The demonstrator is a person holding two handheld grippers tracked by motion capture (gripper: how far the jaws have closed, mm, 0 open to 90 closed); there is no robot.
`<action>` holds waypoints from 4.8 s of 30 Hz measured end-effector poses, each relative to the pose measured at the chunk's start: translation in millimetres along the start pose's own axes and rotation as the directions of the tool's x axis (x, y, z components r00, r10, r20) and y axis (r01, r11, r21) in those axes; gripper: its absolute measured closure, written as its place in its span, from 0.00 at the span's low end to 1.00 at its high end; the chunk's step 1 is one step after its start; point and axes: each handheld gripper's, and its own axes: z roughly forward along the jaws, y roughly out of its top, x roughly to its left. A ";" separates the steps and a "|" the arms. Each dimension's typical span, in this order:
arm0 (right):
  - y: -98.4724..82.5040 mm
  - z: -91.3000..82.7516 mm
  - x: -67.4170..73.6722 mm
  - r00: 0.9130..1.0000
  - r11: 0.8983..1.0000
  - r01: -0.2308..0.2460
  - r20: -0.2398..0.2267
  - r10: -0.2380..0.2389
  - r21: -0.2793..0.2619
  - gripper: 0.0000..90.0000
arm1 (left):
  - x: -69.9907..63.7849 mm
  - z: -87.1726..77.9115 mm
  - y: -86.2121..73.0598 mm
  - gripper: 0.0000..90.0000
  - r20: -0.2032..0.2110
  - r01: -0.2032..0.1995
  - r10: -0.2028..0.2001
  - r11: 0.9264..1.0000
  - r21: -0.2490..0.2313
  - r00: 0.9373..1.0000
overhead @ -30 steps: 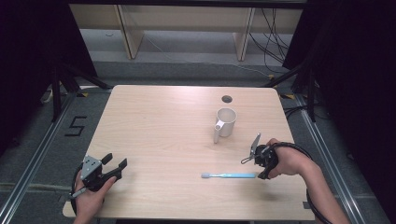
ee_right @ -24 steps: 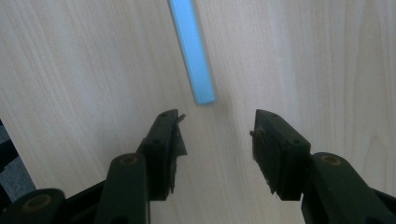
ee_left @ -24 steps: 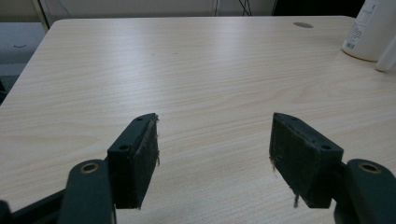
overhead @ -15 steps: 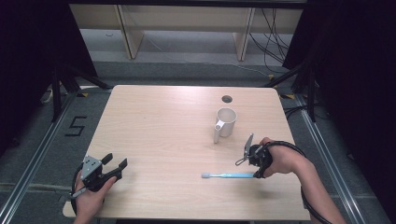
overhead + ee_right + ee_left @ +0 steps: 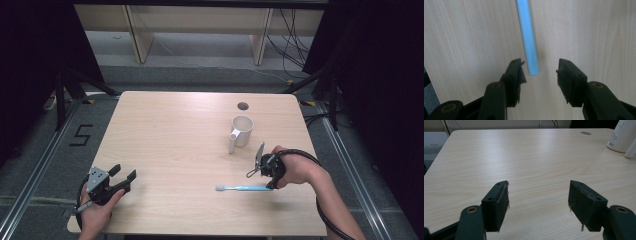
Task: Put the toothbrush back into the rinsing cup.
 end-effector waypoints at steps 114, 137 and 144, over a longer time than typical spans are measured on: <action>28.5 14.6 8.6 0.997 0.997 0.081 -0.014 -0.081 0.000 0.88 | 0.7 -0.6 0.0 0.36 0.003 -0.003 0.003 1.000 0.002 1.000; 16.8 -8.2 6.7 0.998 0.990 0.057 0.033 -0.053 -0.133 0.88 | 0.5 -0.4 0.0 0.36 0.002 -0.002 0.002 1.000 0.001 1.000; 14.3 -10.5 6.1 0.998 0.981 0.053 0.037 -0.047 -0.186 0.88 | 0.6 -0.6 -0.1 0.36 0.002 -0.003 0.003 1.000 0.001 1.000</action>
